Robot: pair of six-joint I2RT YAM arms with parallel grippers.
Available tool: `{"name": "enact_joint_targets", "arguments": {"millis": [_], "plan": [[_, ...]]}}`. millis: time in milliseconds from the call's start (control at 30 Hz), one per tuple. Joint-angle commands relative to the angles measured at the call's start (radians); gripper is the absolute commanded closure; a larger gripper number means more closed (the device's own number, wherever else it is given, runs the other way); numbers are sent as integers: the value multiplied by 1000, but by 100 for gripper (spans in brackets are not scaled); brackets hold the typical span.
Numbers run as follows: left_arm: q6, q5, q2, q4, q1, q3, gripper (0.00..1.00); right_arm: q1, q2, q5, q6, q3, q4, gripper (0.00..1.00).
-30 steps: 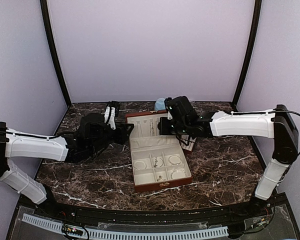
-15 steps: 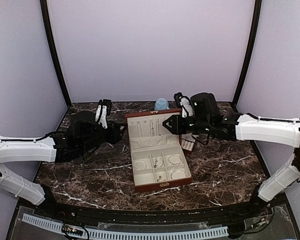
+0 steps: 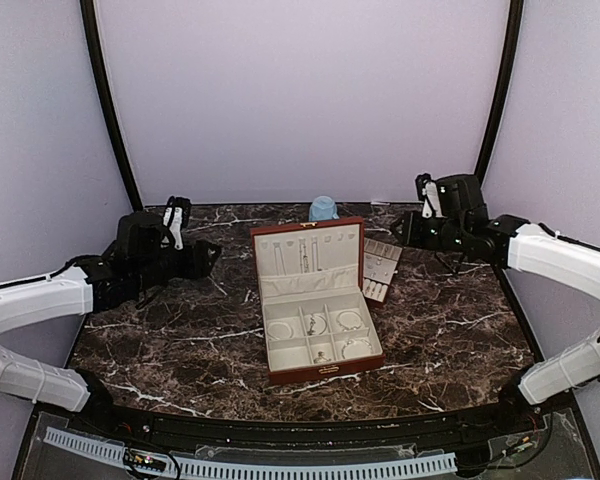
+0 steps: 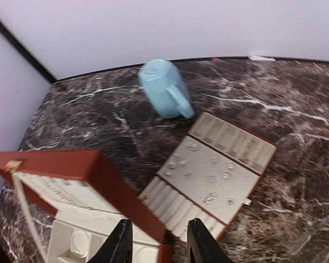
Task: Organize the mixed jewelry
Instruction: Adjust the necklace on the necklace hanger, then move to the center of the board in the compartment layer.
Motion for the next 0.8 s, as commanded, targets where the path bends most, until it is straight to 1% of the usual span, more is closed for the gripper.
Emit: {"name": "enact_joint_targets", "arguments": {"millis": [0,200,267,333,400,500,600,767], "plan": [[67,107,-28,-126,104,84,36,-111,84,60,117,39,-79,66],[164,182,-40,-229,229,180,34,-177,250,99,163,113,-84,67],[193,180,-46,-243,257,199,33,-198,313,115,177,146,-94,68],[222,152,-52,-245,271,208,33,-214,384,140,197,191,-119,70],[245,120,-56,-238,274,204,33,-223,465,156,209,269,-162,73],[261,120,-49,-233,278,194,32,-223,572,163,224,359,-204,77],[269,133,-39,-235,278,189,33,-224,645,160,238,416,-207,78],[264,154,-36,-235,280,188,32,-224,715,166,252,475,-236,77]]}}
